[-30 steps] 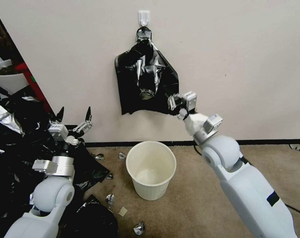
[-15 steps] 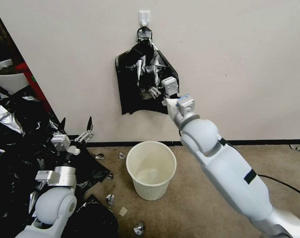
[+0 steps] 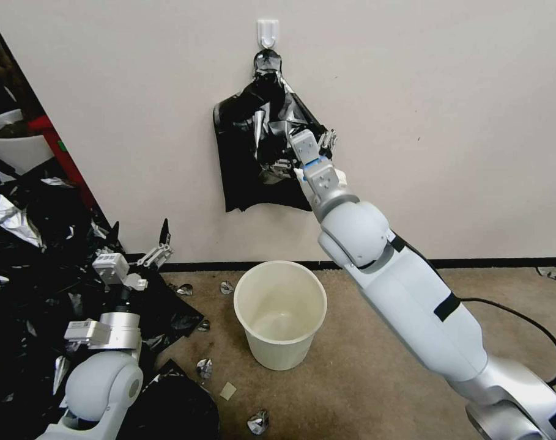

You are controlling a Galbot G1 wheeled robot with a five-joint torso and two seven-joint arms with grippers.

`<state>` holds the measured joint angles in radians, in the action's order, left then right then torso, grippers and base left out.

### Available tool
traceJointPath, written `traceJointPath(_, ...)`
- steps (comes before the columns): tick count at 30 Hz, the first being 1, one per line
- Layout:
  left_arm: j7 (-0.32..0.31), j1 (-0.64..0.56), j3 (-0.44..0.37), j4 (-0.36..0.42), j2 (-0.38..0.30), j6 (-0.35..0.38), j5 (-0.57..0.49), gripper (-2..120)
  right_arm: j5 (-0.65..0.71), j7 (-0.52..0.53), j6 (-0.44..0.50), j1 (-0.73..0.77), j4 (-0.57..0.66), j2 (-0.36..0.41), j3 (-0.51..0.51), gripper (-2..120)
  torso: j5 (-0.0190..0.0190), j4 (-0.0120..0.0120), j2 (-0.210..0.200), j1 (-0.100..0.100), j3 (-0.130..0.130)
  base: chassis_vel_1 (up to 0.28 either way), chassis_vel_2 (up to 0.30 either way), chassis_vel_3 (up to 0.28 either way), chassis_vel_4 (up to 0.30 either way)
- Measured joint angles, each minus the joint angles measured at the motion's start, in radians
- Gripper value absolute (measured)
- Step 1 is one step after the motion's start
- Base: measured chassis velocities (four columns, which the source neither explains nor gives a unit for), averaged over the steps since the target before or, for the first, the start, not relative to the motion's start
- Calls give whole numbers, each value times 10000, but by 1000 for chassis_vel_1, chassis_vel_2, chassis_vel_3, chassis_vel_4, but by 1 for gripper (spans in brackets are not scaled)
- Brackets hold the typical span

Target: Place a trash bag onto the trash bin.

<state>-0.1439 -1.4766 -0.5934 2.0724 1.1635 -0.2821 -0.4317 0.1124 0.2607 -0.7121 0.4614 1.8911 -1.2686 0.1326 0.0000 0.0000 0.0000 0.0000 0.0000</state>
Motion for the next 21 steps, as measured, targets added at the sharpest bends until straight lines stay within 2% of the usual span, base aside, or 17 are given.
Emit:
traceJointPath(2, -151, -45, -15, -2, 2, 0, 82, 100, 47, -5, -2, -22, -170, -91, -12, 76, 0, 0, 0, 0, 0, 0, 0, 0, 0)
traceJointPath(6, -190, -79, -45, -13, -17, 0, 94, 100, 67, -5, -2, -22, -229, -126, -42, 67, 0, 0, 0, 0, 0, 0, 0, 0, 0)
traceJointPath(9, -217, -76, -65, -87, -40, -8, 96, 100, 57, 7, 12, 6, -305, -178, -99, 50, 0, 0, 0, 0, 0, 0, 0, 0, 0)
traceJointPath(10, -217, -76, -65, -87, -40, -8, 96, 100, 57, 7, 12, 6, -305, -178, -99, 50, 0, 0, 0, 0, 0, 0, 0, 0, 0)
traceJointPath(12, -220, -45, -43, -123, -36, -11, 98, 100, 36, 15, 23, 62, -324, -189, -182, 40, 1, 0, 0, 0, 0, 0, 0, 0, 0)
traceJointPath(13, -220, -45, -43, -123, -36, -11, 98, 100, 36, 15, 23, 62, -324, -189, -182, 40, 1, 0, 0, 0, 0, 0, 0, 0, 0)
traceJointPath(15, -221, 3, -14, -168, -29, -11, 105, 100, 31, 20, 34, 171, -307, -178, -256, 30, 1, 0, 0, 0, 0, 0, 0, 0, 0)
traceJointPath(16, -221, 3, -14, -168, -29, -11, 105, 100, 31, 20, 34, 171, -307, -178, -256, 30, 1, 0, 0, 0, 0, 0, 0, 0, 0)
traceJointPath(19, -221, 98, 23, -273, -42, -12, 110, 100, 118, 29, 46, 384, -234, -150, -337, 15, 1, 0, 0, 0, 0, 0, 0, 0, 0)
traceJointPath(21, -221, 121, 29, -294, -50, -12, 110, 100, 232, 61, 49, 437, -222, -150, -359, 12, 1, 0, 0, 0, 0, 0, 0, 0, 0)
